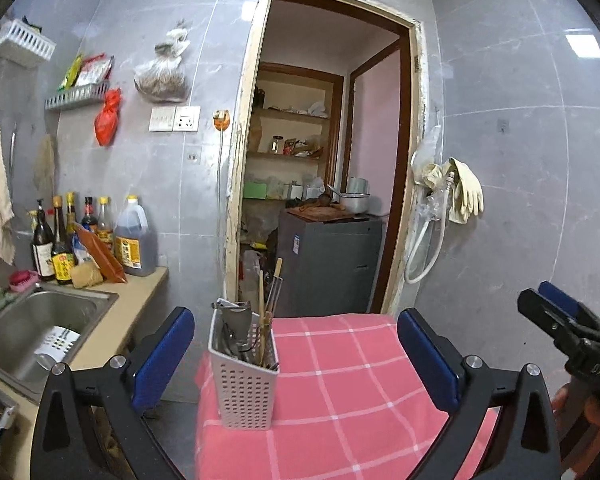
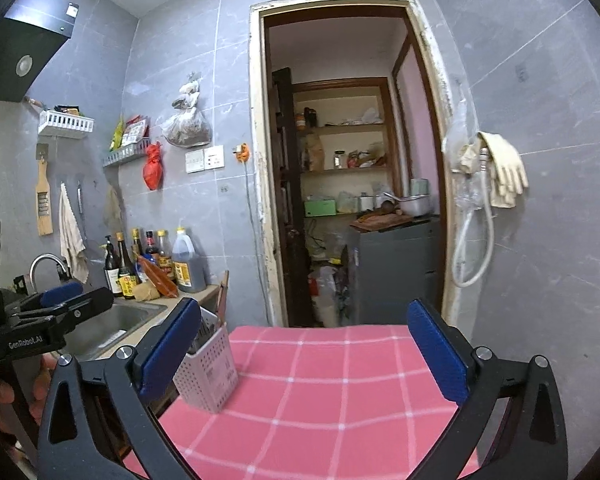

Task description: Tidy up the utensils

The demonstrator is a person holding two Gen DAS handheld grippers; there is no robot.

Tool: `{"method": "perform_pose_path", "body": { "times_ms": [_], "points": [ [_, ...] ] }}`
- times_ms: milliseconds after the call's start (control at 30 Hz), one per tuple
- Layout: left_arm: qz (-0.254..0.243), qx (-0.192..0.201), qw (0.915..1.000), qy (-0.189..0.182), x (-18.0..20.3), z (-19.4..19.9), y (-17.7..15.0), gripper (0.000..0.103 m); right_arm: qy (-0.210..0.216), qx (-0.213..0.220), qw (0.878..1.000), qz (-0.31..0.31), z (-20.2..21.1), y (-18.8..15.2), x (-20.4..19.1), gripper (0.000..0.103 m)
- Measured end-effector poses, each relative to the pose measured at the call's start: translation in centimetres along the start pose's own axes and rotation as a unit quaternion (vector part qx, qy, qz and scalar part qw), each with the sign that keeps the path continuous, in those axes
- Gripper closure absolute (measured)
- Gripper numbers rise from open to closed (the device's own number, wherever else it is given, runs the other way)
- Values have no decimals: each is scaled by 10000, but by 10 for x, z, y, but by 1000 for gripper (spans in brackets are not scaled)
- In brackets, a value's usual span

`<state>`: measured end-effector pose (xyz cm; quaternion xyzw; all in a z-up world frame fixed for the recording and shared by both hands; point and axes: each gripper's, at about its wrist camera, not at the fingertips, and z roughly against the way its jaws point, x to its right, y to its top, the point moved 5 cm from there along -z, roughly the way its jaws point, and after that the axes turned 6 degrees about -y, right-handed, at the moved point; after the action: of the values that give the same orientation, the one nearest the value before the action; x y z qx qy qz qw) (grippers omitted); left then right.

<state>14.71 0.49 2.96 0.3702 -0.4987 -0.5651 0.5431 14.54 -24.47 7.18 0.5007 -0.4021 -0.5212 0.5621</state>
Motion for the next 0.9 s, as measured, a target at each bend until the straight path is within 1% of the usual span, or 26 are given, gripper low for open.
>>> {"method": "perform_pose_path", "body": {
  "times_ms": [133,167,267,467,600,700,900],
  "points": [
    [10,-118,9999,-75,3,16,-9,1,-300,-28,9995,-133,21,-6,4,1],
    [13,-160,9998,-89,3,19,-12,1,-431,-17,9990,-134,27,-7,5,1],
    [42,-175,9998,-74,4,31,-18,1,-557,-4,9983,-183,41,-12,6,1],
    [134,-217,9997,52,0,52,-33,1,-568,-139,9983,-78,67,-29,1,1],
    [94,-282,9994,170,-3,62,-44,1,-580,-247,9980,-71,77,-38,1,1],
    [79,-359,9991,188,-5,65,-51,1,-604,-296,9977,-128,83,-44,2,1],
    [223,-417,9987,180,-9,72,-61,1,-765,-247,9966,-200,93,-54,3,1]
  ]
}}
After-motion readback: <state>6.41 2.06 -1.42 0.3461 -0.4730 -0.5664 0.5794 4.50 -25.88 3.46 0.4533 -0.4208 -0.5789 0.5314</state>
